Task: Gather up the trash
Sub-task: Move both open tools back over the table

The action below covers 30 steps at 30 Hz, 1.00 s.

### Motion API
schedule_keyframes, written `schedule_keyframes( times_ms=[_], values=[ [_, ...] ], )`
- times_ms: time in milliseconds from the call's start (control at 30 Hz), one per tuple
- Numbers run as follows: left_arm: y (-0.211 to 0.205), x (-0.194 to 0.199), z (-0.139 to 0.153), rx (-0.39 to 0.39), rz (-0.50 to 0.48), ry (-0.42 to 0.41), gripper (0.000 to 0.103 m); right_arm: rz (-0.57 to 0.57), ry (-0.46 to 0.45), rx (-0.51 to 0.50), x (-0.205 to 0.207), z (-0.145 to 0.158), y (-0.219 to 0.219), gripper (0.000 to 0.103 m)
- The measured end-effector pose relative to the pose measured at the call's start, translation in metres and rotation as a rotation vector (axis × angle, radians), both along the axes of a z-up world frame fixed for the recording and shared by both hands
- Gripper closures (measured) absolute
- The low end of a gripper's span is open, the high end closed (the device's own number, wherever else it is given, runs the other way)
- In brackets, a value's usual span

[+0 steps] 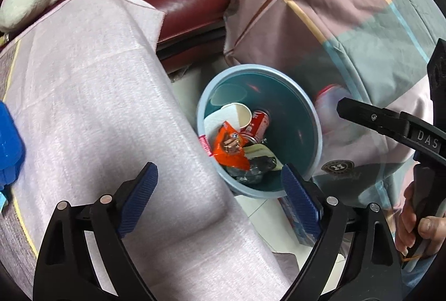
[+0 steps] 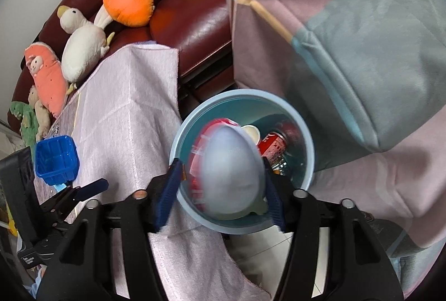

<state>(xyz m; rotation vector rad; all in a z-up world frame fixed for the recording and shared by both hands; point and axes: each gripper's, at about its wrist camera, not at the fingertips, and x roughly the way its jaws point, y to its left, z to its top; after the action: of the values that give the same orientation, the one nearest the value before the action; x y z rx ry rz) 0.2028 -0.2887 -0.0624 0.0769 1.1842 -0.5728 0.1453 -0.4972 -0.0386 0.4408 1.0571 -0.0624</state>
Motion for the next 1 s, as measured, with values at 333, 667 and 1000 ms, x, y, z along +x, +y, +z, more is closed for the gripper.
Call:
schedule_keyframes(
  times_ms=[333, 667, 1000],
  values=[
    [0.033, -0.007, 0.007, -0.019, 0.03, -0.008, 0.012, 0.031, 0.002, -0.02, 0.004, 0.01, 0.028, 0.035],
    [0.12, -0.022, 0.016, -0.044, 0.153, -0.031, 0.012, 0.125, -0.013, -0.045, 0.009, 0.029, 0.093, 0.034],
    [0.252, -0.038, 0.027, -0.065, 0.357, -0.06, 0.012, 0.283, -0.028, -0.088, 0.021, 0.049, 0.198, 0.034]
  ],
)
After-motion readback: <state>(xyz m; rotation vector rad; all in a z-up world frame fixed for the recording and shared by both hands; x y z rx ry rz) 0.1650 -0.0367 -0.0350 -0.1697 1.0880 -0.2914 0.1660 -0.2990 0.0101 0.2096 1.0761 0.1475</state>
